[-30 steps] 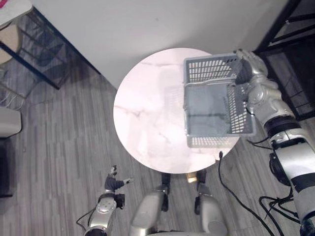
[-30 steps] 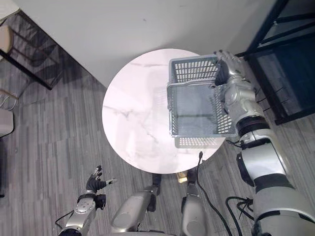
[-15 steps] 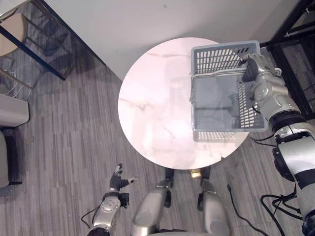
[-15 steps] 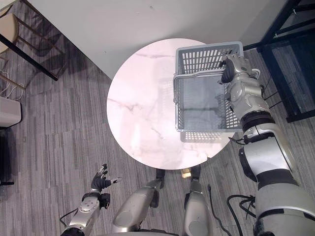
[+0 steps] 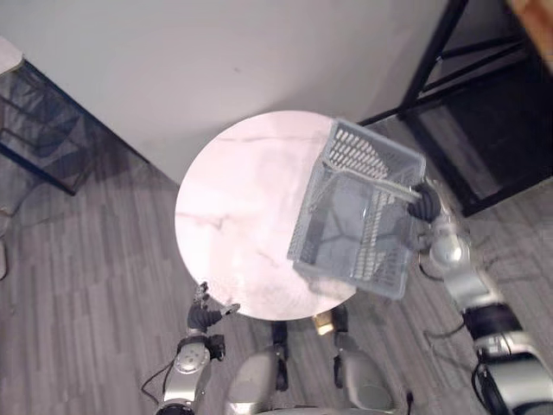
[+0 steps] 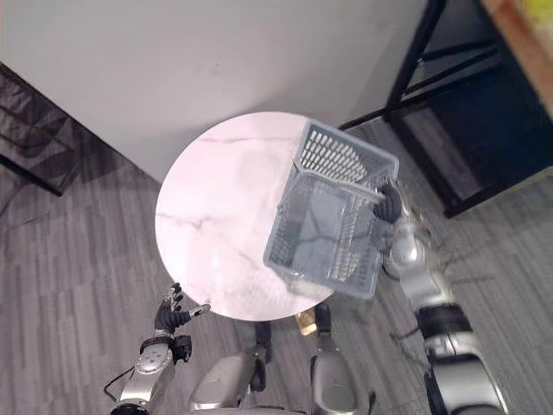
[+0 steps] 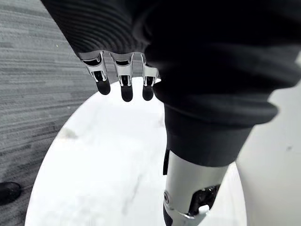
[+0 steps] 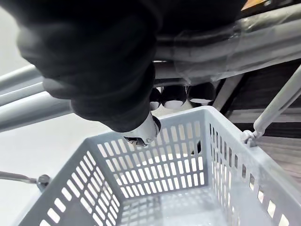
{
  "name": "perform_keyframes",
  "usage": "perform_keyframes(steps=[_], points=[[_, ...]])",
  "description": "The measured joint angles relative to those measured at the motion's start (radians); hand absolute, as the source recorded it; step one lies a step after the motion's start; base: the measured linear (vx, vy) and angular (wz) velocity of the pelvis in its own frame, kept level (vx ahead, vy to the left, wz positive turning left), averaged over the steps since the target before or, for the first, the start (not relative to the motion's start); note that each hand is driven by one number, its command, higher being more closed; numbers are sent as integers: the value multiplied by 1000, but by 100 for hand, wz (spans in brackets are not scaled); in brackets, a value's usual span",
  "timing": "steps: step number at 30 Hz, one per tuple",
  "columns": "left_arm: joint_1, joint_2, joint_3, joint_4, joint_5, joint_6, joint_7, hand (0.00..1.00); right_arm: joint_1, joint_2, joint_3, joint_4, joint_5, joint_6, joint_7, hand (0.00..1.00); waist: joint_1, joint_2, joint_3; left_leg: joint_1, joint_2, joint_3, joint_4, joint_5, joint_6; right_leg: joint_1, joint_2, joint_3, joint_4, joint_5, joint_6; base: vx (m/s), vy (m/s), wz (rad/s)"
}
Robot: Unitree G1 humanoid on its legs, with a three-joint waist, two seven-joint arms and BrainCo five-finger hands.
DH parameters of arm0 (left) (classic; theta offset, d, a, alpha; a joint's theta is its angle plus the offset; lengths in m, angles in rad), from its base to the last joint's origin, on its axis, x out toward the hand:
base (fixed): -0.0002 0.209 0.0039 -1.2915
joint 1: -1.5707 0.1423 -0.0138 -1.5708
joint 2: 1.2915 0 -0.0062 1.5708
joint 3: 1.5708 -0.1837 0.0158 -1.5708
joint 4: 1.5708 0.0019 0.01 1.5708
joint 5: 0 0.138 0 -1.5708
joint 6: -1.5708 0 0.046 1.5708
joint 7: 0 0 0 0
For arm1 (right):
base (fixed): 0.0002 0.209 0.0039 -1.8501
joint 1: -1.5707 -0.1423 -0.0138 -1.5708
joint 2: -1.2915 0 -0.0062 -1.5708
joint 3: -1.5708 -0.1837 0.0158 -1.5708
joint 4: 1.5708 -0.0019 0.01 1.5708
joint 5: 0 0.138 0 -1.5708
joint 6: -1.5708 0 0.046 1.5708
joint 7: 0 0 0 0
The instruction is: Pick vegetable in the basket
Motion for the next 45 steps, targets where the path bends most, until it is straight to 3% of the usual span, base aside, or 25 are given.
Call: perform_keyframes(steps=[2,4,6,12,16,18,20,21,22,23,24,25,26,27,29,31,33,34,35,36,37,40,42,44,45], points=[[14,0,6,0,4,6,-1,0,53,4,-28,-2,21,-3,2,100,-21,-11,-24,10,-3,16,1,-7,-2,5,0,15,0,-14,-18,-15,16,-24],[21,-2,26,0,18,8,-8,0,142,43,-89,-15,25,-8,3,100,-17,-13,-53,19,-2,35,2,-14,-4,8,2,37,-6,-15,-21,-10,17,-28],[51,-1,87,-3,29,15,-18,0,255,117,-137,-26,101,-13,40,100,-19,-17,-80,51,4,68,2,-29,-6,28,8,65,-13,-17,-26,13,13,-40],[91,-3,132,-3,30,16,-19,0,346,217,-161,14,244,-13,64,100,-30,-24,-115,92,21,150,61,-84,-7,51,16,116,2,-18,-26,6,24,-45],[108,-30,146,-35,29,16,-17,0,358,272,-159,14,255,-13,63,100,-16,-28,-115,82,52,200,193,-153,0,53,35,156,54,-14,-11,-33,46,-37],[111,-44,145,-65,28,16,-17,0,357,317,-159,3,283,-13,57,100,7,-38,-111,42,94,223,313,-210,4,13,57,134,138,-6,12,-141,37,-41],[99,-45,143,-87,28,16,-16,0,360,347,-161,-31,299,-13,45,100,17,-55,-114,-9,106,234,351,-213,25,-34,48,105,183,-11,29,-229,4,-13],[84,-52,136,-89,28,16,-16,0,360,352,-168,-46,306,-13,38,100,21,-53,-112,-29,115,237,352,-207,45,-98,42,59,373,-99,-26,-250,9,16],[75,-58,128,-91,28,16,-16,0,362,352,-176,-48,311,-14,38,100,27,-52,-111,-29,113,230,350,-203,54,-119,20,23,537,-183,-50,-188,-17,33],[70,-62,114,-92,28,16,-17,0,377,356,-191,-54,313,-14,37,100,37,-53,-112,-30,100,208,349,-194,57,-106,-23,2,699,-257,-36,-129,-35,38],[70,-60,103,-97,28,17,-18,0,389,360,-198,-62,316,-14,36,100,38,-54,-114,-37,89,192,349,-188,60,-90,-46,2,763,-287,-25,-110,-114,68],[72,-60,91,-115,28,18,-18,0,408,363,-201,-74,321,-15,33,100,38,-79,-129,-55,67,161,349,-173,65,-57,-84,15,855,-334,-3,-63,-123,65],[74,-60,90,-123,28,18,-18,0,409,366,-201,-73,323,-15,32,100,39,-87,-135,-67,61,154,348,-159,66,-36,-98,22,890,-349,9,-118,-240,73],[75,-61,90,-127,28,19,-18,0,405,370,-199,-73,324,-16,31,100,46,-104,-152,-115,51,133,354,-119,45,24,-114,45,887,-356,29,-107,-221,46],[77,-60,90,-128,28,19,-18,0,397,370,-199,-73,325,-24,26,100,60,-107,-158,-165,52,116,359,-87,33,74,-105,43,760,-427,38,-153,-210,33],[90,-78,75,-127,27,21,-17,0,369,363,-198,-64,326,-24,19,100,73,-66,-156,-231,85,98,310,10,18,103,-62,16,567,-490,-15,-226,-245,23],[92,-83,50,-127,24,22,-17,0,345,349,-198,-39,329,-25,17,100,69,-24,-143,-269,124,57,270,84,-10,115,-6,-16,482,-492,-36,-402,-327,43],[81,-79,26,-125,17,24,-18,0,333,333,-200,-1,329,-24,10,100,60,3,-129,-253,133,3,124,267,-49,97,29,-68,459,-445,-93,-621,-382,95],[61,-79,20,-126,17,26,-18,0,333,334,-214,13,327,-17,-3,100,55,-13,-105,-251,135,3,175,240,-49,85,24,-109,457,-421,-130,-479,-248,87],[62,-79,20,-126,17,26,-19,0,335,336,-214,12,327,-14,-5,100,56,-22,-99,-250,135,6,241,189,-38,80,22,-113,458,-414,-133,-452,-254,50],[68,-79,20,-126,17,27,-19,0,338,341,-214,12,328,-13,-7,100,58,-28,-97,-246,137,8,340,95,-42,67,20,-114,456,-395,-139,-374,-200,6],[72,-82,24,-130,17,27,-19,0,336,345,-216,-5,328,-13,-10,100,56,-11,-103,-181,165,-4,492,-75,-46,16,41,-95,417,-323,-146,-301,-95,-20],[86,-81,31,-133,17,27,-19,0,342,358,-216,-24,328,-13,-10,100,48,-5,-109,-93,166,-21,457,-144,-52,3,66,-71,383,-291,-138,-173,10,-32],[86,-81,31,-118,18,27,-19,0,341,362,-232,-23,330,-16,-14,100,25,19,-124,1,163,-32,236,-160,-66,-31,87,-71,360,-257,-122,-197,69,-10],[73,-77,31,-92,18,27,-19,0,339,360,-250,-11,329,-18,-15,100,21,17,-123,29,155,-37,159,-159,-68,-43,88,-71,347,-238,-116,-176,84,-4]])
